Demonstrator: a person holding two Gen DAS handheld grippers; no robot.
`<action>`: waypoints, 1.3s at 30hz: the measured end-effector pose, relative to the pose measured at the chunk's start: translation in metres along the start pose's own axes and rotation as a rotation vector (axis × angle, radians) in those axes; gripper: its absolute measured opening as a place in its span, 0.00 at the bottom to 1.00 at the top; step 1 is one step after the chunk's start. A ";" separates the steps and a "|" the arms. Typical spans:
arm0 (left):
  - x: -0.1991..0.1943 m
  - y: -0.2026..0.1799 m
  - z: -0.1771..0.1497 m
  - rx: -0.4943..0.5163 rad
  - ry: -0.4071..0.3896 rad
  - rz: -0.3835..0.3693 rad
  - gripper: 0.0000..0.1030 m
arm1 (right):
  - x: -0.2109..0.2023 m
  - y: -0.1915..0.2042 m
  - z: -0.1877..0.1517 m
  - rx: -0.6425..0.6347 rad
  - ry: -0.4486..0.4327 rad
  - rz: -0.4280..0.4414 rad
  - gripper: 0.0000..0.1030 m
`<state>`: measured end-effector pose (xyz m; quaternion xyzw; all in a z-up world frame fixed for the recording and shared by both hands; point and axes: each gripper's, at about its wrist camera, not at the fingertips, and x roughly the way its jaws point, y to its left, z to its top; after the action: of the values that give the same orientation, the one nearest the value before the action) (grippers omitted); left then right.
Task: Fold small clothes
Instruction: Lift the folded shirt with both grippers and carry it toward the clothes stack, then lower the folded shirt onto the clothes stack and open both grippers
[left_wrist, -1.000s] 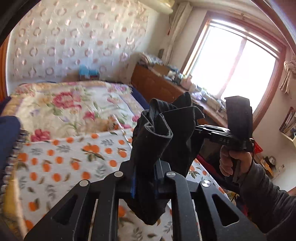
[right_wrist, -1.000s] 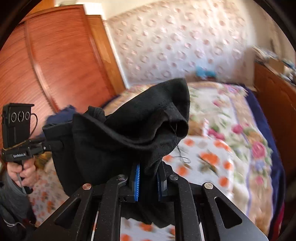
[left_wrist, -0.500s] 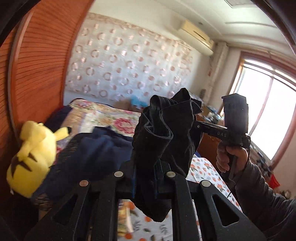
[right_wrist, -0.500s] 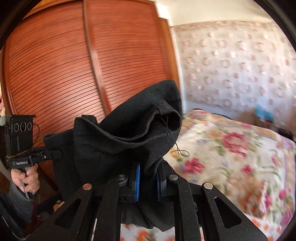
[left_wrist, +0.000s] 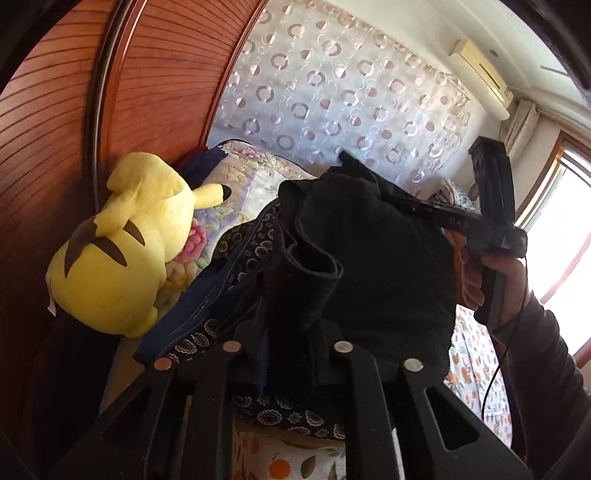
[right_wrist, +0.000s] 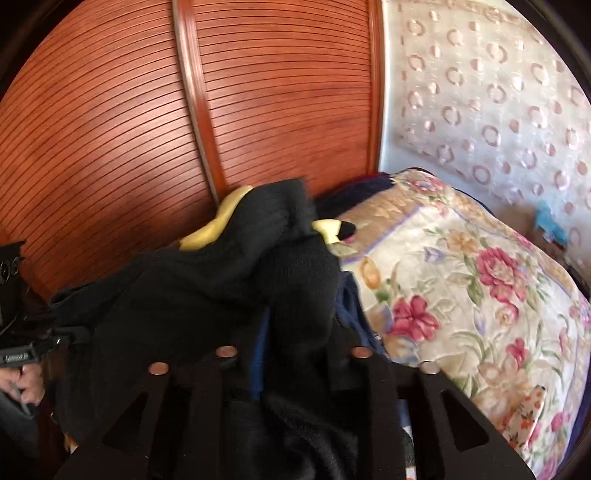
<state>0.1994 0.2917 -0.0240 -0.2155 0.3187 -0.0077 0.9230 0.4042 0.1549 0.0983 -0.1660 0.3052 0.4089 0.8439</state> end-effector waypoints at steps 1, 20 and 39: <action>-0.003 -0.001 0.001 0.014 -0.010 0.019 0.29 | -0.003 -0.004 0.002 0.007 -0.013 -0.020 0.43; 0.009 -0.027 -0.011 0.196 -0.082 0.237 0.76 | -0.014 0.027 -0.022 -0.001 -0.168 0.011 0.45; -0.046 -0.079 -0.033 0.317 -0.149 0.234 0.76 | -0.098 0.069 -0.079 0.066 -0.251 -0.053 0.46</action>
<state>0.1524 0.2138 0.0114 -0.0290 0.2669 0.0653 0.9611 0.2729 0.0977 0.1001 -0.0934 0.2060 0.3938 0.8909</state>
